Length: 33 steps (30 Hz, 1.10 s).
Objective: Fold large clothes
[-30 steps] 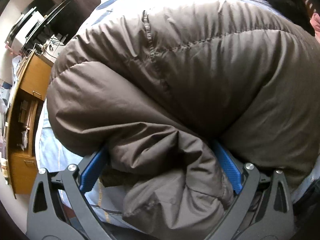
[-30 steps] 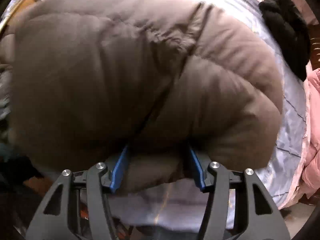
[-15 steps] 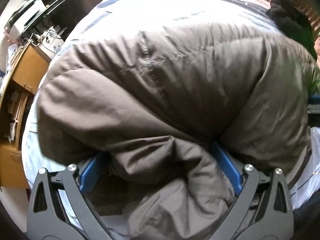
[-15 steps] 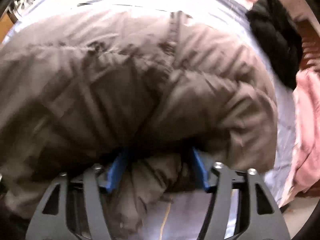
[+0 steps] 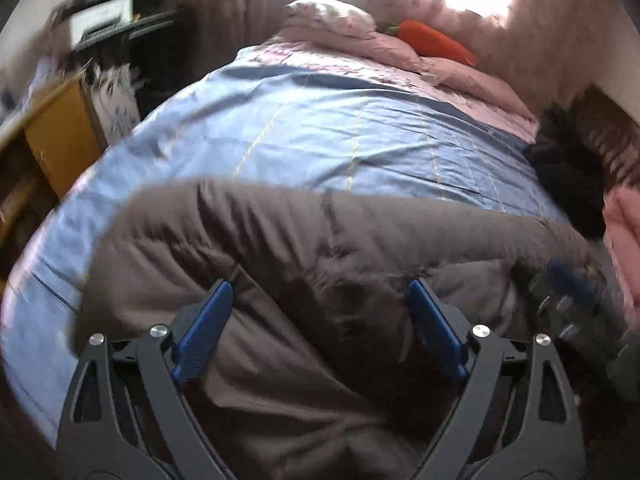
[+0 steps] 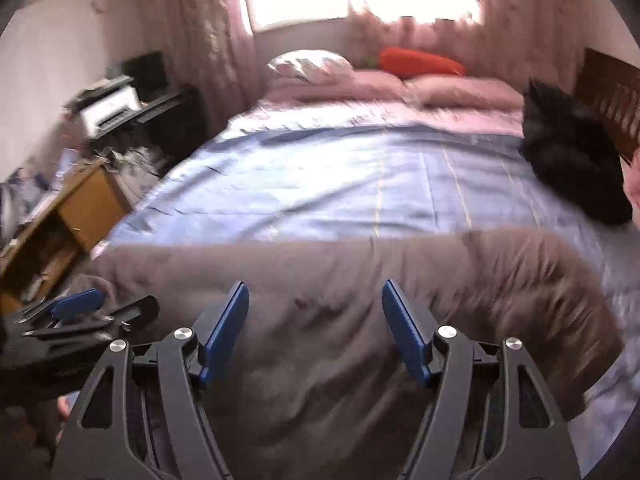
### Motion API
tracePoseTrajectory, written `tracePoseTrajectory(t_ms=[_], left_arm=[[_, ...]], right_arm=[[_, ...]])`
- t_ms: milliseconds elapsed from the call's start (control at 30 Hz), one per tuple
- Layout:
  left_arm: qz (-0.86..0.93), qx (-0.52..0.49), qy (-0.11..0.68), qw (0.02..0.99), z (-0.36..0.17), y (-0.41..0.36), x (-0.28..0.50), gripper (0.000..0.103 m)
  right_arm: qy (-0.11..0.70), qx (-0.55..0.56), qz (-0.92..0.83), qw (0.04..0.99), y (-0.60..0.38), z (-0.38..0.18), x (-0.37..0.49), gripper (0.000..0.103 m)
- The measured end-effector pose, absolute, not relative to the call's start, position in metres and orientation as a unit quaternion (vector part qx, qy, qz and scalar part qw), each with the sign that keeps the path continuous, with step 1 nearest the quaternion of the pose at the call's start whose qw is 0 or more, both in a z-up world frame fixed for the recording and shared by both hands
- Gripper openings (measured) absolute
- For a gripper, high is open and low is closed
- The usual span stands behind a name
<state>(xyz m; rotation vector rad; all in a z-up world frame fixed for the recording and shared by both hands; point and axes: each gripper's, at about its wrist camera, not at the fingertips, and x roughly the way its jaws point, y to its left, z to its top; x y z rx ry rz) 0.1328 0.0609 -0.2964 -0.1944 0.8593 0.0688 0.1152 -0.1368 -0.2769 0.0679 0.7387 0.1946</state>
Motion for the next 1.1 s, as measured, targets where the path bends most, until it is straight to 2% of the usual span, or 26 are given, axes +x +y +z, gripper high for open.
tracePoseTrajectory(t_ms=[167, 333, 433, 533, 633, 800, 867, 933, 1100], left_arm=[[0.072, -0.033, 0.425, 0.902, -0.328, 0.041, 0.135, 0.095], [0.077, -0.036, 0.428, 0.9, -0.343, 0.046, 0.143, 0.096], [0.076, -0.046, 0.439, 0.894, -0.333, 0.05, 0.142, 0.095], [0.071, -0.068, 0.426, 0.9, -0.3, 0.048, 0.122, 0.093], [0.038, -0.031, 0.417, 0.908, -0.279, 0.027, 0.105, 0.094], [0.019, -0.006, 0.455, 0.89, -0.286, 0.008, 0.098, 0.094], [0.017, -0.012, 0.458, 0.889, -0.286, 0.011, 0.098, 0.093], [0.014, -0.024, 0.457, 0.889, -0.276, 0.017, 0.093, 0.089], [-0.022, -0.036, 0.477, 0.878, -0.266, 0.015, 0.072, 0.088]], right_arm=[[0.338, -0.032, 0.064, 0.939, -0.11, -0.293, 0.103, 0.072], [0.345, -0.037, 0.066, 0.936, -0.117, -0.31, 0.118, 0.072], [0.375, -0.042, 0.088, 0.922, -0.121, -0.298, 0.123, 0.074], [0.41, -0.045, 0.101, 0.906, -0.141, -0.268, 0.126, 0.076], [0.415, -0.047, 0.039, 0.908, -0.18, -0.241, 0.123, 0.092], [0.49, 0.054, 0.014, 0.87, -0.235, -0.26, 0.14, 0.092], [0.517, 0.055, 0.023, 0.854, -0.231, -0.277, 0.142, 0.076], [0.518, 0.062, 0.046, 0.852, -0.219, -0.272, 0.134, 0.075], [0.524, -0.004, 0.093, 0.847, -0.17, -0.251, 0.107, 0.075]])
